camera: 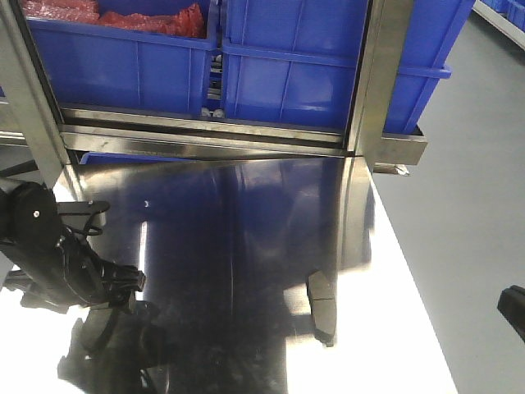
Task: Move and align brake pads A on conveyor
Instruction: 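Close the left gripper on the dark grey brake pad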
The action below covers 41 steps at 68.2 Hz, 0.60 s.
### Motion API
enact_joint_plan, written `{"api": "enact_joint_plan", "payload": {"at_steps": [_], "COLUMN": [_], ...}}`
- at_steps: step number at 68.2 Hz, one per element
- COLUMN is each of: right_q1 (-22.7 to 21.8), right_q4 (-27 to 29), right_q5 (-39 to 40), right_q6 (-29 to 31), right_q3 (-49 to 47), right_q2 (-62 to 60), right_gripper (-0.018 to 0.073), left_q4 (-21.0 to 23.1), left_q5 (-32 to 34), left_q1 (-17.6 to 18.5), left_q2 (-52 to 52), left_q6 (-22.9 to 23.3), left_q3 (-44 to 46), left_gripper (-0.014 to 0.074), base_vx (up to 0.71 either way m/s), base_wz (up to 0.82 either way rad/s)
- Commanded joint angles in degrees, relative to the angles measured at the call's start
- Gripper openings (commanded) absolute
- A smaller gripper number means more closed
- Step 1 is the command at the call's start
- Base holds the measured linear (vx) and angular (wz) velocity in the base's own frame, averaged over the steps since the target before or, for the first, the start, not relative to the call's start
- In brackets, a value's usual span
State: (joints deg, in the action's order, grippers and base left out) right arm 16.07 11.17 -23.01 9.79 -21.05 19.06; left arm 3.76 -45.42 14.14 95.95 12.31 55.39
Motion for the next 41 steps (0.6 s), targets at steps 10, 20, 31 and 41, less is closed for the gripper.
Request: {"api": "enact_joint_plan", "payload": {"at_steps": [10,20,31,41], "right_q1": [-0.1,-0.1,-0.1,-0.1], "right_q4": [0.0,0.0,0.0,0.0], "right_q5": [4.3,4.3,4.3,4.3], "right_q6": [0.1,0.1,0.1,0.1], "right_q3": [-1.4,-1.4,-1.4,-1.4], "right_q2": [0.7,0.7,0.7,0.7], "right_gripper": [-0.0006,-0.0006,-0.0006,-0.0006], "left_q4": [0.2,0.2,0.2,0.2], "left_q5": [1.4,1.3,1.4,1.4], "left_q1": [0.3,0.3,0.3,0.3], "left_q2": [0.0,1.3,1.3,1.4], "left_q6": [0.7,0.7,0.7,0.7], "left_q3": [1.8,1.8,1.8,1.8], "left_gripper": [0.0602,0.0589,0.0589,0.0578], "base_vx": [0.0,0.0,0.0,0.0], "base_wz": [0.0,0.0,0.0,0.0]}}
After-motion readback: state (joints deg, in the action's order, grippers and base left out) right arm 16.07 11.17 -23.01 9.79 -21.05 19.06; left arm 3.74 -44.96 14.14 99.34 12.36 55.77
